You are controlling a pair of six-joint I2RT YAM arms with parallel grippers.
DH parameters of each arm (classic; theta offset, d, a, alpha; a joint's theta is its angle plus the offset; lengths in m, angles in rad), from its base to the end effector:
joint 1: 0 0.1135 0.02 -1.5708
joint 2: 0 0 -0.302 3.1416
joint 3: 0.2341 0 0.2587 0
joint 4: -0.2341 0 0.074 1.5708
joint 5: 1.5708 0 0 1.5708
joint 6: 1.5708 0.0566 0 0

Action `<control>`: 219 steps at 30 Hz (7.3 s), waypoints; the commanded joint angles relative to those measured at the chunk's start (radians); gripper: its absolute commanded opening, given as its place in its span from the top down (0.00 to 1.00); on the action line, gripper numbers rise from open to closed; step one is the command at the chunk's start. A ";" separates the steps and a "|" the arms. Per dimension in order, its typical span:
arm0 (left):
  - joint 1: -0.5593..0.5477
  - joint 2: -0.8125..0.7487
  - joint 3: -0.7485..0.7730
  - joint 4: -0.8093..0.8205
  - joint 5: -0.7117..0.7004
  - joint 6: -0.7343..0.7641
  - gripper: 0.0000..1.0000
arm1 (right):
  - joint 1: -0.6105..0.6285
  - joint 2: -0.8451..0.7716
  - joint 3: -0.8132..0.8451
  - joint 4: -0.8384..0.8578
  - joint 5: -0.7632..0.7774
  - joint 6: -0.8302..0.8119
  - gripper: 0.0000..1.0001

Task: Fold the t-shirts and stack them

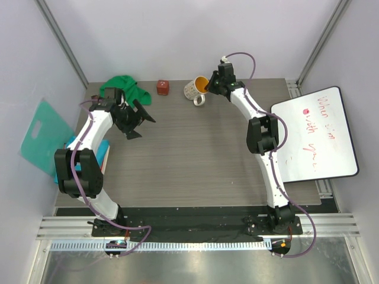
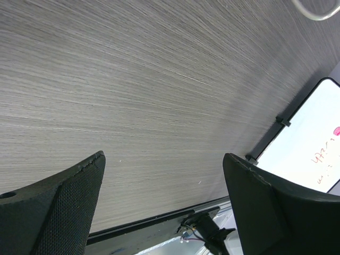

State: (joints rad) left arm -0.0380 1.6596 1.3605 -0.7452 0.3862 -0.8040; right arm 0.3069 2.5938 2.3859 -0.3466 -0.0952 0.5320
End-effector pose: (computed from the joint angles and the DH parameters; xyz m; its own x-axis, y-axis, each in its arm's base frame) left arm 0.3674 -0.0353 0.2882 -0.7610 -0.6386 -0.1141 -0.4665 0.6609 -0.5878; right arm 0.6154 0.2007 0.2089 -0.6242 0.3319 -0.7073 -0.0710 0.8775 0.4744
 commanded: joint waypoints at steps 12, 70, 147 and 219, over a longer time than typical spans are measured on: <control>0.013 -0.011 0.000 0.017 0.017 0.008 0.09 | 0.057 0.098 0.064 -0.011 -0.187 0.077 0.99; 0.016 -0.020 -0.041 0.020 0.026 -0.006 0.09 | -0.287 -0.216 0.171 -0.356 0.342 -0.225 0.99; -0.011 1.009 1.101 0.639 -0.207 -0.374 0.13 | -0.115 -1.008 -1.018 -0.164 -0.118 -0.047 0.49; -0.402 1.012 0.752 0.911 -0.127 -0.595 0.16 | -0.135 -1.207 -1.355 -0.088 -0.195 0.034 0.55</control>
State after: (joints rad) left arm -0.3740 2.5988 1.9724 0.2756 0.1905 -1.4326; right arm 0.1726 1.4403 1.0523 -0.4633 -0.2844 0.5507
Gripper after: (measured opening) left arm 0.838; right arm 0.453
